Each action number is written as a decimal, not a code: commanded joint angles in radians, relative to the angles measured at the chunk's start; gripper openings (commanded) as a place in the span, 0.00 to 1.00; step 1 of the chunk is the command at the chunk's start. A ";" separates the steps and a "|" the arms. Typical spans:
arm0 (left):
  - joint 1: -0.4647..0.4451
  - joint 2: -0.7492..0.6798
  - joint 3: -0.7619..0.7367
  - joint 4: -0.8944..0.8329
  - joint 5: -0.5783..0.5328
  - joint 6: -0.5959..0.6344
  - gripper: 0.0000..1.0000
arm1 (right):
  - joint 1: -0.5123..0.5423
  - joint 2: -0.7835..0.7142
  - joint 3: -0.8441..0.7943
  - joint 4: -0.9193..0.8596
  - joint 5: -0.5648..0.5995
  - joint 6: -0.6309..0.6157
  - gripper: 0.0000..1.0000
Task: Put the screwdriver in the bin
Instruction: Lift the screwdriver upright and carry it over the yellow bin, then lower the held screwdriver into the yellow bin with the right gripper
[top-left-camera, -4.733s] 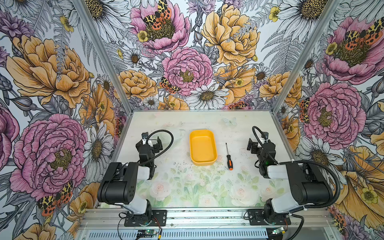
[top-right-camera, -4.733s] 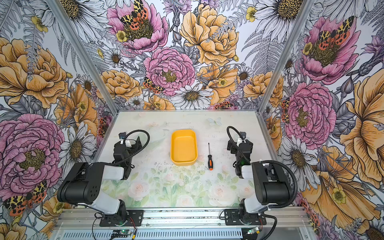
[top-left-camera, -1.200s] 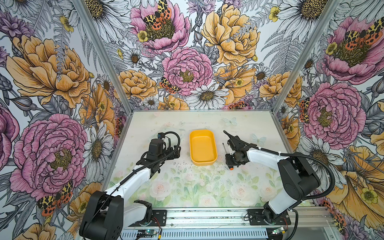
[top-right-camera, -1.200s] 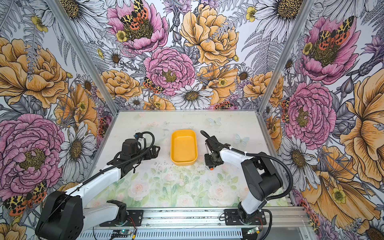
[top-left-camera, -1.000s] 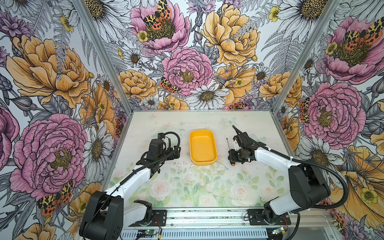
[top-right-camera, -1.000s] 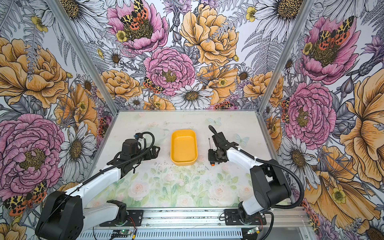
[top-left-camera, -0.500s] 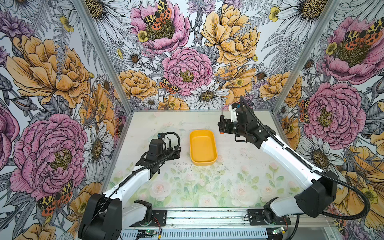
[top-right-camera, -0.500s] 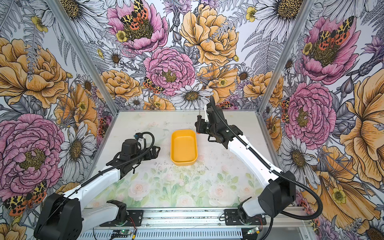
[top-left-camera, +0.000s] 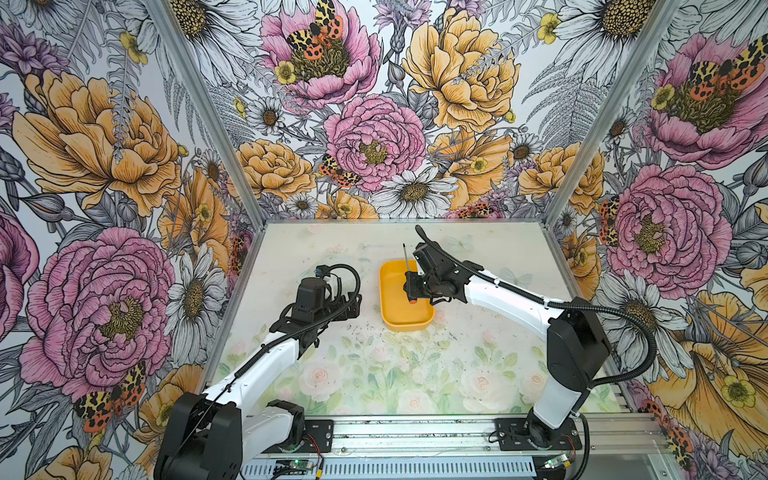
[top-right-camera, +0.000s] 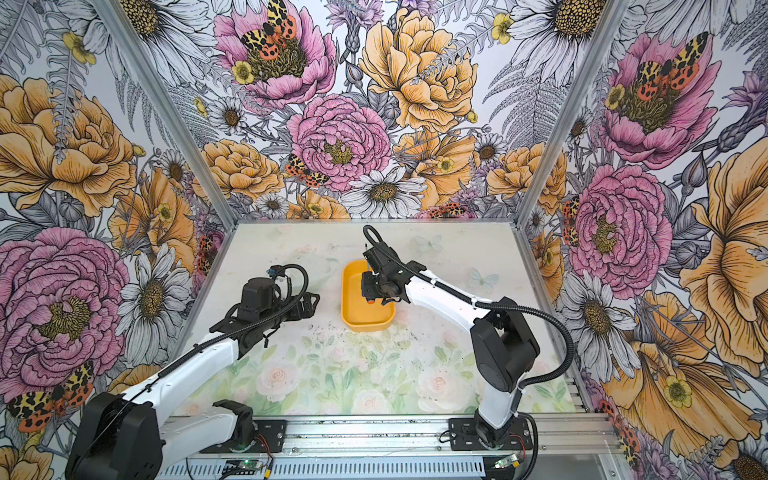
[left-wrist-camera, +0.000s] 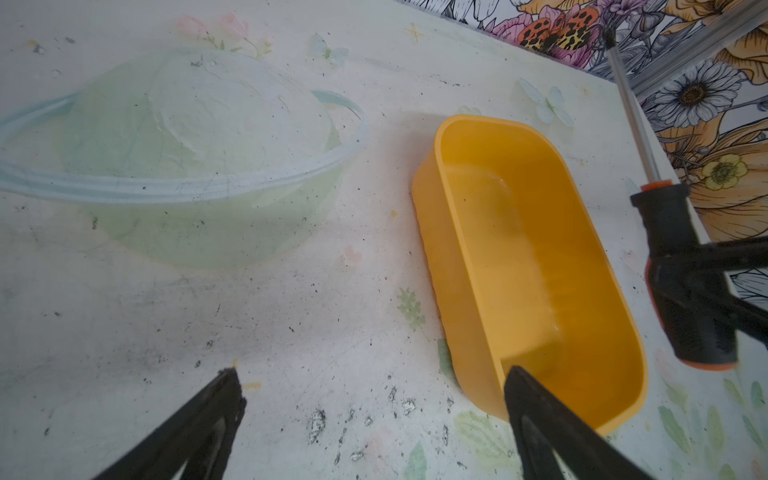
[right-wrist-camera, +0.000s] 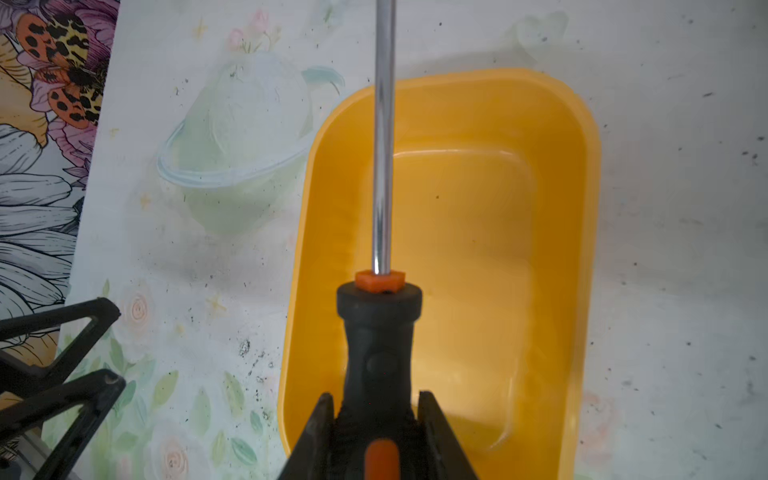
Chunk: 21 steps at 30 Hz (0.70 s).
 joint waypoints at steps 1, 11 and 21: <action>-0.008 -0.017 0.015 -0.008 -0.026 0.021 0.99 | 0.019 0.017 -0.001 0.020 0.025 0.035 0.00; -0.008 -0.024 0.001 -0.010 -0.048 0.034 0.99 | 0.038 0.085 -0.002 0.020 0.061 0.064 0.00; -0.008 -0.056 -0.017 -0.006 -0.057 0.038 0.99 | 0.038 0.130 -0.002 0.020 0.069 0.091 0.00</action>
